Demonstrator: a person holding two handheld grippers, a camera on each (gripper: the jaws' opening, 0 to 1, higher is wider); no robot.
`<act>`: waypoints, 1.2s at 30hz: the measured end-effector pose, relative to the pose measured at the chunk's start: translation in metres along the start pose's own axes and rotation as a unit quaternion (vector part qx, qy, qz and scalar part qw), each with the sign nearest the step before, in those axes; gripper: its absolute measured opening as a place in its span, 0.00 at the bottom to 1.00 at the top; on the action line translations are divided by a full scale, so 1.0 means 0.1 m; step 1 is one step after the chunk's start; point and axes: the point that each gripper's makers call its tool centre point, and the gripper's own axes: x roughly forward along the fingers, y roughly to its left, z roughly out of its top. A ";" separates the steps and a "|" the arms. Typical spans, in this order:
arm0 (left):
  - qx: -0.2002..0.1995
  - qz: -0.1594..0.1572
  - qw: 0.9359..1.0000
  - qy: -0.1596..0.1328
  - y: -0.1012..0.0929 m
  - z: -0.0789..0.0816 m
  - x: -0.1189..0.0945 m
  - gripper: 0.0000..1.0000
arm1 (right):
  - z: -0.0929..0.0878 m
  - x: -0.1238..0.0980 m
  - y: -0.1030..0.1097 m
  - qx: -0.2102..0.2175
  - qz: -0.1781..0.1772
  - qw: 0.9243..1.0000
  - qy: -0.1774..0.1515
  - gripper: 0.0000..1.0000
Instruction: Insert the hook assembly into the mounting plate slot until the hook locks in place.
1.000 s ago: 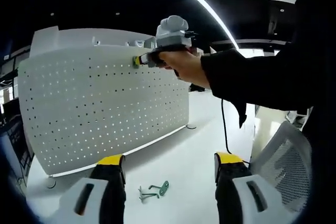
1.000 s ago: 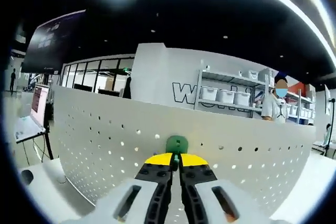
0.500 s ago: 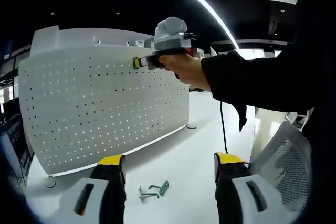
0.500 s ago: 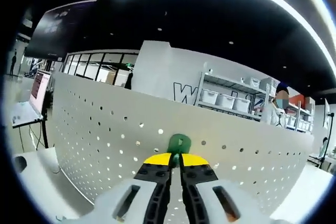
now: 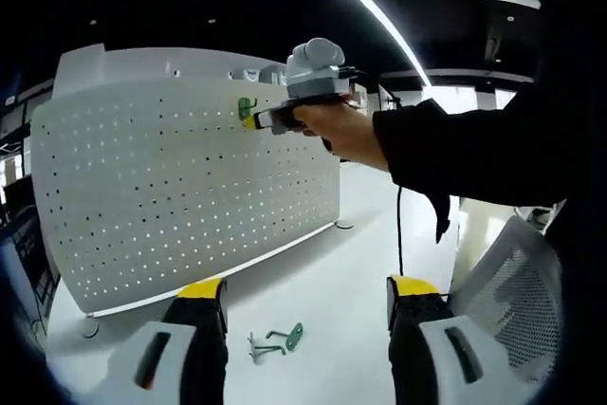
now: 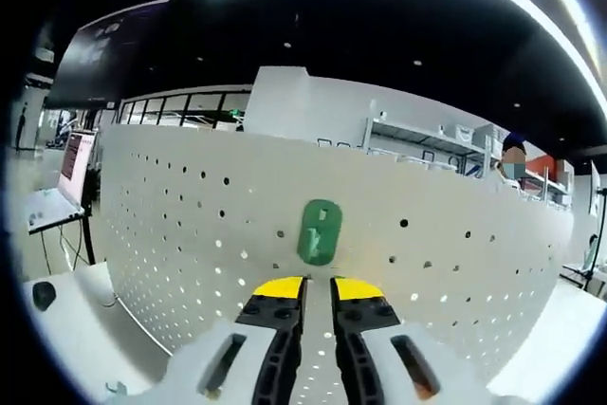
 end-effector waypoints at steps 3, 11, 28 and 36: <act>0.000 0.000 1.000 0.003 0.00 -0.01 0.00 0.70 | -0.07 -0.03 -0.02 0.001 -0.001 1.000 0.002 0.13; 0.000 0.007 1.000 0.011 0.03 -0.06 0.01 0.70 | -0.20 -0.13 0.02 0.012 0.008 1.000 0.004 0.23; 0.005 0.021 1.000 0.022 0.08 -0.11 0.02 0.70 | -0.37 -0.44 -0.05 0.042 0.022 0.999 0.009 0.50; 0.004 0.028 0.999 0.016 0.12 -0.08 0.00 0.70 | -0.32 -0.57 -0.01 0.046 0.033 0.998 0.003 0.60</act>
